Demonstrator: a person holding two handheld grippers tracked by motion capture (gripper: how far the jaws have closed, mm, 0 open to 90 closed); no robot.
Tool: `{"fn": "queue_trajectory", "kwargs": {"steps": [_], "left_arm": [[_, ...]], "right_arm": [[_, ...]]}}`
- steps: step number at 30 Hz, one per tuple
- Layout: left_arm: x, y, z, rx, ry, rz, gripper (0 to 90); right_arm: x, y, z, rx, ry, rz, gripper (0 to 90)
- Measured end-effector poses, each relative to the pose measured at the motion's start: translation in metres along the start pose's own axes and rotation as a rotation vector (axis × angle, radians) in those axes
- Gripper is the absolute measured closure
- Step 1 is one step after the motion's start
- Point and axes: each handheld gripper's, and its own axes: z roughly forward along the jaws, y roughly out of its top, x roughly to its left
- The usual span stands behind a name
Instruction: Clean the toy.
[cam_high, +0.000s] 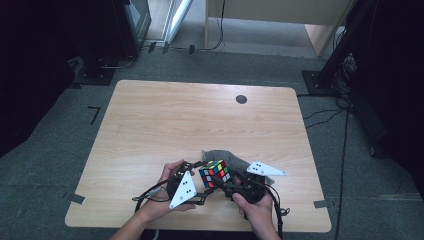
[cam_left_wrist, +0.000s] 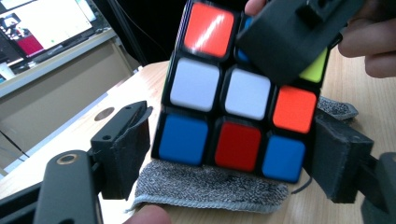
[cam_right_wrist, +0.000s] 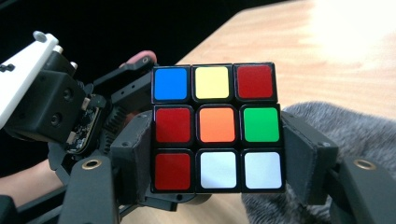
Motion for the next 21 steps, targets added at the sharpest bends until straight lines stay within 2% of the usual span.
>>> {"fn": "queue_trajectory", "kwargs": {"steps": [3,4,5,6,7,8,9,10,11,13,14,15,16,18,19,21], "left_arm": [[-0.002,-0.001,-0.001,0.015,-0.016,0.023,30.0],[-0.002,-0.001,-0.001,0.015,-0.016,0.023,31.5],[-0.001,-0.001,-0.001,0.020,-0.033,0.004,31.5],[0.002,-0.001,-0.001,0.039,-0.055,-0.035,33.5],[0.002,-0.001,-0.001,0.039,-0.055,-0.035,33.6],[0.005,-0.002,-0.003,0.051,-0.046,-0.053,33.6],[0.008,-0.002,-0.004,0.051,-0.042,-0.071,33.7],[0.008,-0.002,-0.004,0.051,-0.042,-0.071,33.7],[0.013,-0.003,-0.007,0.049,-0.028,-0.106,33.7],[0.020,-0.005,-0.010,0.047,-0.018,-0.151,33.7],[0.020,-0.005,-0.010,0.047,-0.018,-0.151,33.7],[0.022,-0.005,-0.011,0.051,-0.012,-0.170,33.8],[0.025,-0.006,-0.012,0.062,0.002,-0.180,33.8],[0.029,-0.009,-0.014,0.080,0.029,-0.209,33.8],[0.029,-0.009,-0.014,0.080,0.029,-0.209,33.7],[0.032,-0.011,-0.015,0.091,0.044,-0.242,33.8]], "right_arm": [[-0.005,0.000,0.004,0.046,0.017,0.087,34.5],[-0.005,0.000,0.004,0.046,0.017,0.087,34.5],[-0.009,0.000,0.004,0.054,0.032,0.114,34.2],[-0.014,0.000,0.005,0.062,0.056,0.122,32.2],[-0.014,0.000,0.005,0.062,0.056,0.122,32.2],[-0.015,0.001,0.002,0.046,0.058,0.085,28.3],[-0.016,0.003,-0.001,0.028,0.059,0.078,27.0],[-0.016,0.003,-0.001,0.028,0.059,0.078,27.0],[-0.019,0.006,-0.009,-0.019,0.056,0.068,26.6],[-0.023,0.008,-0.015,-0.057,0.017,0.045,26.7],[-0.025,0.008,-0.017,-0.067,-0.018,0.022,27.0],[-0.027,0.007,-0.017,-0.069,-0.062,-0.009,27.4],[-0.027,0.007,-0.017,-0.069,-0.062,-0.009,27.4],[-0.033,0.001,-0.014,-0.034,-0.184,-0.064,28.8],[-0.033,0.001,-0.014,-0.034,-0.184,-0.064,28.8],[-0.035,-0.006,-0.007,-0.010,-0.214,-0.081,31.9]]}}
